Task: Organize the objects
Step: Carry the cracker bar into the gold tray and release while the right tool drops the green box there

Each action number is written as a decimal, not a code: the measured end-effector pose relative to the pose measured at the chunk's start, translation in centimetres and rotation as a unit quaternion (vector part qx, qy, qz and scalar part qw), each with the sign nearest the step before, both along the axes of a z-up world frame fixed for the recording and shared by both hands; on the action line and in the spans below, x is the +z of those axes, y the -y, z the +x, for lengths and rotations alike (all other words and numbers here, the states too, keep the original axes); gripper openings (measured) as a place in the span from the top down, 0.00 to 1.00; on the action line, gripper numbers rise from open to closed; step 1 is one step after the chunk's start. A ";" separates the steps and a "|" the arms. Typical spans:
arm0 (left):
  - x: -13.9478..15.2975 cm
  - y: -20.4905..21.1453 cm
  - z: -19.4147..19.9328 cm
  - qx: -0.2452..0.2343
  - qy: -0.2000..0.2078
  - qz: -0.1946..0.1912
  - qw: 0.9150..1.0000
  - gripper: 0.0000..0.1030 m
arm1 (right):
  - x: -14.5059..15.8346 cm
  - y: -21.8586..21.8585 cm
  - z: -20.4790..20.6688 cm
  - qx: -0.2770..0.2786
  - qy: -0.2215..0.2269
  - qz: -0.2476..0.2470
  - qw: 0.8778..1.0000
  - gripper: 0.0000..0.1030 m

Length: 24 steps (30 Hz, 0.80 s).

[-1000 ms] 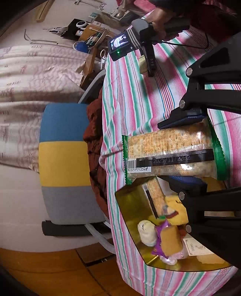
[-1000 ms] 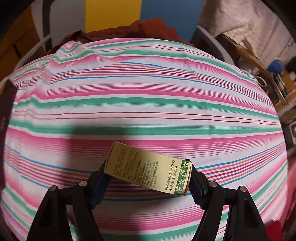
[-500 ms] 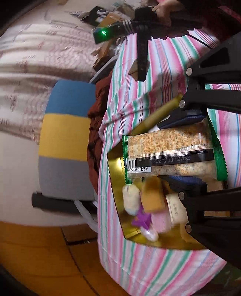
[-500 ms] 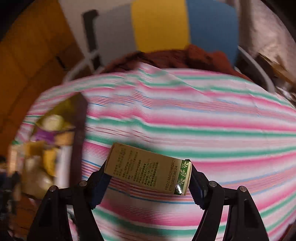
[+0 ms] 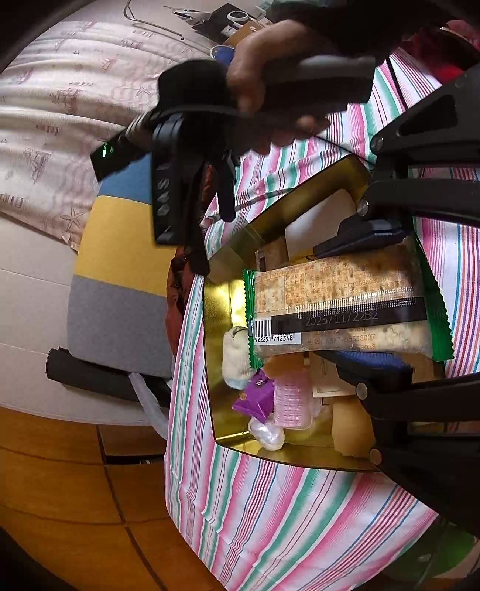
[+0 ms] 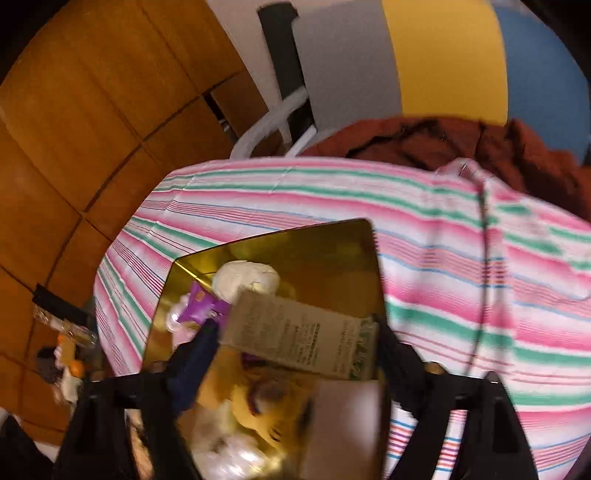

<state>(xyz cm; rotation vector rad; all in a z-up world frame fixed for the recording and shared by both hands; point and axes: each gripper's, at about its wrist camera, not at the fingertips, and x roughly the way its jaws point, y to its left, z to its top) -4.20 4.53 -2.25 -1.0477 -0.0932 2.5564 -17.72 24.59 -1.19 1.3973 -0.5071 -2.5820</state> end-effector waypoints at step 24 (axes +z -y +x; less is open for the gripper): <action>0.7 -3.1 -5.7 0.043 -0.008 -0.045 0.998 0.46 | -0.1 -3.4 10.2 -0.077 -0.054 0.043 0.995 0.10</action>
